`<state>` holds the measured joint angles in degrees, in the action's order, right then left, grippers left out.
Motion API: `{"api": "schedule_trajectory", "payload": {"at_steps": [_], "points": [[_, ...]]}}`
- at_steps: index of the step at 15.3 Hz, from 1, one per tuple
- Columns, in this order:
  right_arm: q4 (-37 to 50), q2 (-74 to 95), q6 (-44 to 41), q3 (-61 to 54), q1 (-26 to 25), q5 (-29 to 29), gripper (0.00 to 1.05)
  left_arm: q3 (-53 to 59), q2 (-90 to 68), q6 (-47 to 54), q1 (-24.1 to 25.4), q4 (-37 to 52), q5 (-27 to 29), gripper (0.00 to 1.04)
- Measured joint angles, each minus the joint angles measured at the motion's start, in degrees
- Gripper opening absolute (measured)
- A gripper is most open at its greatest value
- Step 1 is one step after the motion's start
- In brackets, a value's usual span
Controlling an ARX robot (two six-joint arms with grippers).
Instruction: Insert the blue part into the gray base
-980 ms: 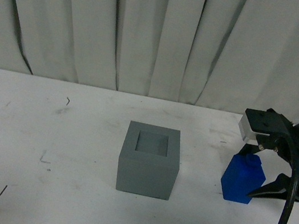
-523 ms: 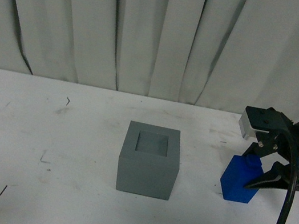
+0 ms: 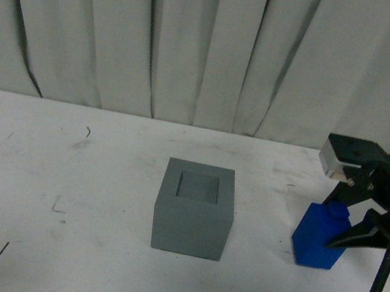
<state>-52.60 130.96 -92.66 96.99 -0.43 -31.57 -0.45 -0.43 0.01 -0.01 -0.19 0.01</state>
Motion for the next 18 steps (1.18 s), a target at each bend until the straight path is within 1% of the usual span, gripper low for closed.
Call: {"api": "schedule_trajectory", "payload": {"at_steps": [6,7,8,9,10,12,16,18], "points": [[-4.4,-4.2,0.1,3.3,0.9,-2.0,0.48,0.0,0.0,0.0,0.0,0.0,0.0,0.98],[-7.3,-6.0,0.9,6.7,3.7,-3.3,0.48,0.0,0.0,0.0,0.0,0.0,0.0,0.98],[-7.8,-5.7,4.3,9.8,10.4,-3.4,0.48,0.0,0.0,0.0,0.0,0.0,0.0,0.98],[-4.8,-4.5,9.7,11.8,14.7,-3.1,0.47,0.0,0.0,0.0,0.0,0.0,0.0,0.98],[-2.1,-2.7,15.0,11.9,16.7,-2.1,0.47,0.0,0.0,0.0,0.0,0.0,0.0,0.98],[0.8,-1.5,22.0,11.0,17.8,-0.9,0.47,0.0,0.0,0.0,0.0,0.0,0.0,0.98],[3.1,-1.7,24.8,9.7,18.8,-1.1,0.47,0.0,0.0,0.0,0.0,0.0,0.0,0.98],[3.4,-1.8,25.4,8.8,19.2,0.1,0.47,0.0,0.0,0.0,0.0,0.0,0.0,0.98]]}}
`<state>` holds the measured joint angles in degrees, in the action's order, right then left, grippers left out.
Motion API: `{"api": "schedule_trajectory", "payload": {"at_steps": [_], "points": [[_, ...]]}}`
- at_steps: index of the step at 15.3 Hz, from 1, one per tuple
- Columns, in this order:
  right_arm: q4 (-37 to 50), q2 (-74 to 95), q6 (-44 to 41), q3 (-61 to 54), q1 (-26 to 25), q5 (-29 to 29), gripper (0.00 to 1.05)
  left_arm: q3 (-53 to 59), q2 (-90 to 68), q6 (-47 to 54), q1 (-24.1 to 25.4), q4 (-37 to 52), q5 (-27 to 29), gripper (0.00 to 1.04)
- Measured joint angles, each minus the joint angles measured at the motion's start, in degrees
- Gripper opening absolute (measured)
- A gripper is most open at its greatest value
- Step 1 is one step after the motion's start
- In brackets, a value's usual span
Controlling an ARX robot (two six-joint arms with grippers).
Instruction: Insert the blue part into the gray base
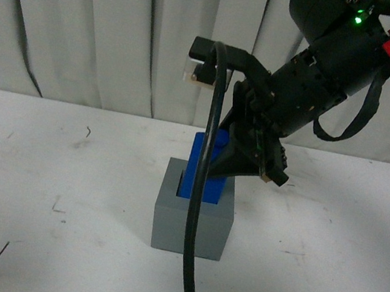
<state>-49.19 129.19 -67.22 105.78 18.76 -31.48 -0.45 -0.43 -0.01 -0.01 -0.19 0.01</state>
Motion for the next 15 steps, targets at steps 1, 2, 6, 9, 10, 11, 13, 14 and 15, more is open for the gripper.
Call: {"api": "schedule_trajectory", "payload": {"at_steps": [1,2,6,9,10,11,13,14,15], "points": [[0.0,0.1,0.0,-0.1,0.0,0.6,0.47,0.0,0.0,0.0,0.0,0.0,0.0,0.98],[-0.2,0.1,-0.1,-0.1,0.0,0.8,0.47,0.0,0.0,0.0,0.0,0.0,0.0,0.98],[-0.2,0.1,-0.7,-0.1,0.0,1.1,0.47,0.0,0.0,0.0,0.0,0.0,0.0,0.98],[-1.1,0.1,-1.8,-0.6,0.0,1.3,0.77,0.0,0.0,0.0,0.0,0.0,0.0,0.98],[-1.5,0.1,-2.5,-0.6,0.0,1.1,0.92,0.0,0.0,0.0,0.0,0.0,0.0,0.98],[-2.0,0.1,-3.4,-0.2,-0.1,-0.1,1.0,0.0,0.0,0.0,0.0,0.0,0.0,0.98],[-1.5,-0.3,-7.0,1.8,-1.3,-5.3,0.98,0.0,0.0,0.0,0.0,0.0,0.0,0.98],[1.5,-1.8,-6.8,0.3,-2.4,-7.3,0.98,0.0,0.0,0.0,0.0,0.0,0.0,0.98],[7.0,-5.2,-5.5,-3.6,-3.6,-8.6,0.98,0.0,0.0,0.0,0.0,0.0,0.0,0.98]]}}
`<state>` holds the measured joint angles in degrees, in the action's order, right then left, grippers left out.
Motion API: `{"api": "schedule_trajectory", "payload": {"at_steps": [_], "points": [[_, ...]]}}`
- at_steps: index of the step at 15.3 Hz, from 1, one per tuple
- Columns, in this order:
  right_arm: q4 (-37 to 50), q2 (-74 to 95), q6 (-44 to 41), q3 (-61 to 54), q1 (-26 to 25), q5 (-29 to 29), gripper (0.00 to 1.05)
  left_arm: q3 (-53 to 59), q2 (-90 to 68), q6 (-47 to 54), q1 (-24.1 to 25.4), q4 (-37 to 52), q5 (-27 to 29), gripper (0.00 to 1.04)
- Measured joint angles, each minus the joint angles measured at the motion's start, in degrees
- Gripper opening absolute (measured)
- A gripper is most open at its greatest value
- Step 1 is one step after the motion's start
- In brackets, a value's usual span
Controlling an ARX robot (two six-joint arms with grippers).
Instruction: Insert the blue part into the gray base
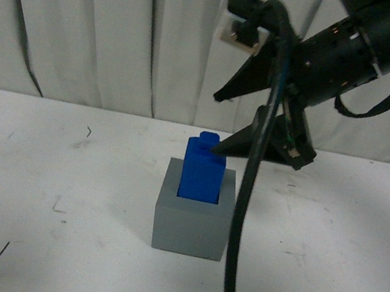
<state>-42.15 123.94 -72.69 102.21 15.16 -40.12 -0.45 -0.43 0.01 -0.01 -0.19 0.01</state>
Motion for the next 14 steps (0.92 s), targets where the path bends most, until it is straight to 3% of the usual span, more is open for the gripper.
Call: {"api": "schedule_trajectory", "payload": {"at_steps": [1,3,5,6,7,8,9,11,14], "points": [[7.5,-3.9,2.7,-4.7,-1.1,-1.3,0.98,0.0,0.0,0.0,0.0,0.0,0.0,0.98],[31.1,-13.4,14.3,-17.1,-3.3,-1.6,0.98,0.0,0.0,0.0,0.0,0.0,0.0,0.98],[54.6,-20.3,30.4,-29.1,-5.2,5.2,0.98,0.0,0.0,0.0,0.0,0.0,0.0,0.98],[69.0,-24.5,42.6,-37.9,-7.0,10.5,0.98,0.0,0.0,0.0,0.0,0.0,0.0,0.98],[76.7,-27.5,49.9,-43.6,-8.4,13.2,0.98,0.0,0.0,0.0,0.0,0.0,0.0,0.98],[87.4,-39.9,66.1,-60.3,-10.8,34.0,0.8,0.0,0.0,0.0,0.0,0.0,0.0,0.98],[89.3,-44.5,68.3,-66.3,-12.4,38.2,0.71,0.0,0.0,0.0,0.0,0.0,0.0,0.98],[88.1,-56.1,71.0,-80.5,-16.0,40.8,0.47,0.0,0.0,0.0,0.0,0.0,0.0,0.98],[83.7,-65.1,71.6,-88.9,-15.4,40.3,0.31,0.0,0.0,0.0,0.0,0.0,-0.1,0.98]]}}
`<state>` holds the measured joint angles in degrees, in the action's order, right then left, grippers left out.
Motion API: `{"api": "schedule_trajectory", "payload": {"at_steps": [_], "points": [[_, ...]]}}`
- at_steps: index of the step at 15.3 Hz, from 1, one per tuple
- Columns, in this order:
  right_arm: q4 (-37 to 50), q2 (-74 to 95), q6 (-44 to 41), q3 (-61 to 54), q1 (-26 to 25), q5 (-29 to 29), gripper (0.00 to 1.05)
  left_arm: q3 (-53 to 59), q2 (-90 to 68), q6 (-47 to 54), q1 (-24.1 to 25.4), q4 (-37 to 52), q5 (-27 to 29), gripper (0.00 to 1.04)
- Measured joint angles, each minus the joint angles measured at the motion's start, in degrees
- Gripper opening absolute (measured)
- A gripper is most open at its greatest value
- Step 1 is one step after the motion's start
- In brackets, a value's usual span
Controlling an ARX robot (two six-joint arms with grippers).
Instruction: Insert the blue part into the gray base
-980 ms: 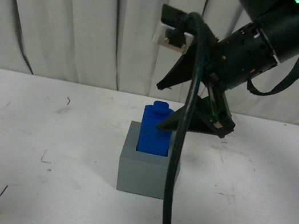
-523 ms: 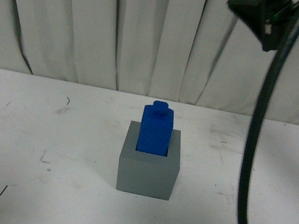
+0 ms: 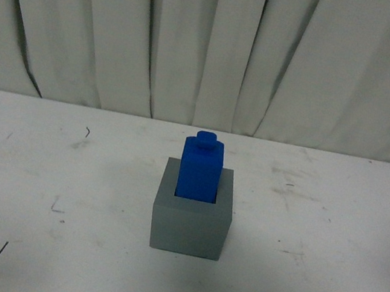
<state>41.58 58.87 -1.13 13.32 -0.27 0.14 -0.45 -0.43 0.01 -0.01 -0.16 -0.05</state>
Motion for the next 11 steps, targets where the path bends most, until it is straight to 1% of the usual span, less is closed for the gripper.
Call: {"api": "schedule_trajectory", "payload": {"at_steps": [2,3,8,9,11], "points": [[-4.1,-11.8,0.2,-6.5,0.3,-0.2,0.1,0.0,0.0,0.0,0.0,0.0,0.2,0.98],[-4.7,-15.6,0.3,-7.0,0.3,-0.1,0.02,0.0,0.0,0.0,0.0,0.0,0.1,0.98],[-11.9,-26.1,0.3,-10.3,0.3,-0.1,0.02,0.0,0.0,0.0,0.0,0.0,0.1,0.98],[-10.1,-27.2,0.3,-11.6,0.3,-0.1,0.02,0.0,0.0,0.0,0.0,0.0,0.1,0.98],[-13.3,-29.5,0.3,-12.6,0.3,-0.1,0.02,0.0,0.0,0.0,0.0,0.0,0.1,0.98]]}}
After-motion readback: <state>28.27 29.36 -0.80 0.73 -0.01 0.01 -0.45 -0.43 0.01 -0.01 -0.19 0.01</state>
